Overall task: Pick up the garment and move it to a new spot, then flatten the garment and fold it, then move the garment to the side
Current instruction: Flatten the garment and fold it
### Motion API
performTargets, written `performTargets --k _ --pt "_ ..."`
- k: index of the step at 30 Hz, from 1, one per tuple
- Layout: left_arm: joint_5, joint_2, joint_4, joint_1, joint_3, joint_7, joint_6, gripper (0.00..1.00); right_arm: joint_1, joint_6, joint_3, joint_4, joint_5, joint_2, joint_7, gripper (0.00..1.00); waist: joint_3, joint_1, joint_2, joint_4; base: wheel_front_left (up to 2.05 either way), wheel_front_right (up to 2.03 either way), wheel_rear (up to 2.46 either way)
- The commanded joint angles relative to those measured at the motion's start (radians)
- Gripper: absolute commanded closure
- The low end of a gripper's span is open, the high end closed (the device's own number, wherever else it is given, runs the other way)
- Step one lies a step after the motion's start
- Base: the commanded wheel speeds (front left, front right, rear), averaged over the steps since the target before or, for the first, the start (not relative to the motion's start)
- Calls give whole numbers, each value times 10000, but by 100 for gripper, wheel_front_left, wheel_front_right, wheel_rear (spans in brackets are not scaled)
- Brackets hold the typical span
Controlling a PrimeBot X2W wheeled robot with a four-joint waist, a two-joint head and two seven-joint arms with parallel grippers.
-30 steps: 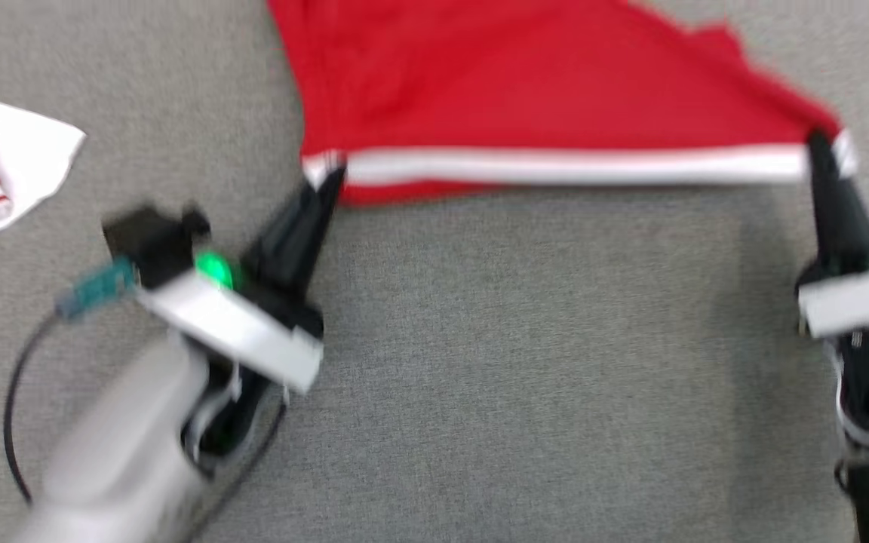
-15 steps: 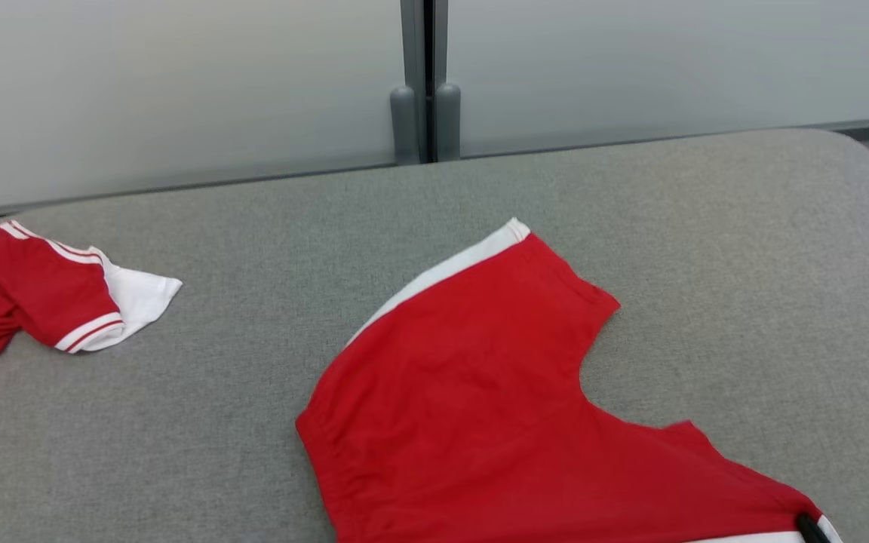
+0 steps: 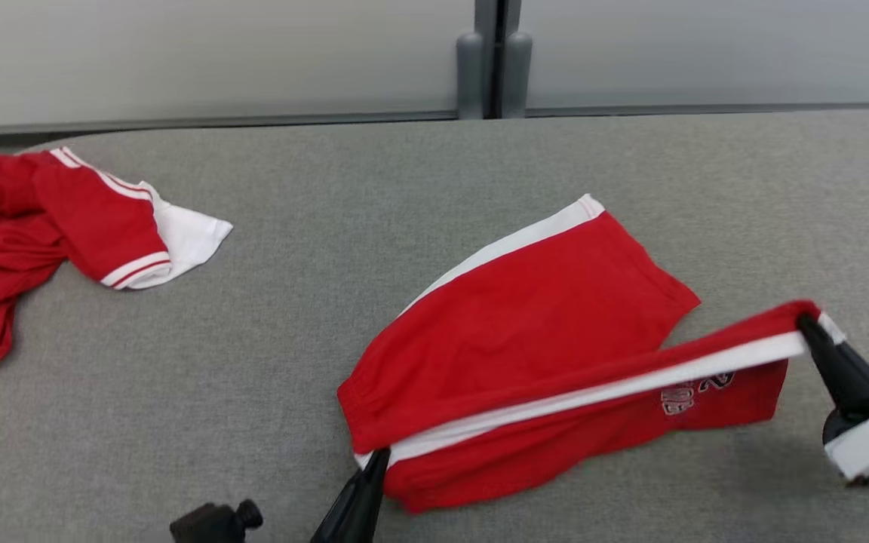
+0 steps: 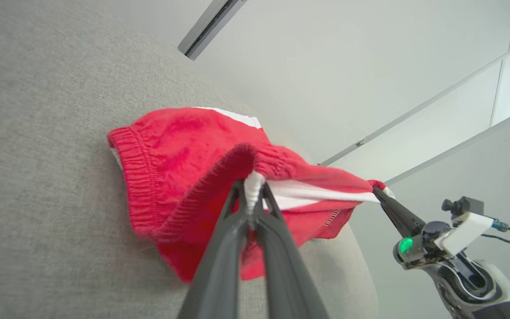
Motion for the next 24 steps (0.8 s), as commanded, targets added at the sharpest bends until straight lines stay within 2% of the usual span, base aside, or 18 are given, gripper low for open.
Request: performTargets --k 1,6,12,21,22,23,24 --pt "-35 19 5 -340 23 91 -86 100 -372 -51 -27 144 -179 -164 133 100 794 0 0 711 0 0 0" --pt "-360 -381 330 -1590 23 612 -7 100 -2466 -33 178 1093 -829 -715 892 100 1570 0 0 1376 0 0 0" --pt "-372 -629 820 -2626 -208 1060 7 100 -4352 -31 744 2265 -1429 -1073 1709 100 2086 0 0 1872 0 0 0" --pt "-541 -902 1595 -3639 -338 1224 70 100 -5613 -29 1492 3378 -1897 -1421 2110 100 2386 0 0 2187 0 0 0" --pt "-549 -909 1678 -3692 -347 1237 91 96 -5681 -29 1543 3457 -1906 -1433 2072 100 2398 0 0 2200 0 0 0" --pt "-570 -916 1763 -3759 -349 1255 102 80 -5745 -29 1598 3499 -1921 -1459 1988 84 2402 0 0 2207 0 0 0" --pt "-612 -928 1846 -3809 -337 1289 149 64 -5782 -29 1670 3512 -1981 -1508 1934 50 2400 0 0 2207 0 0 0"
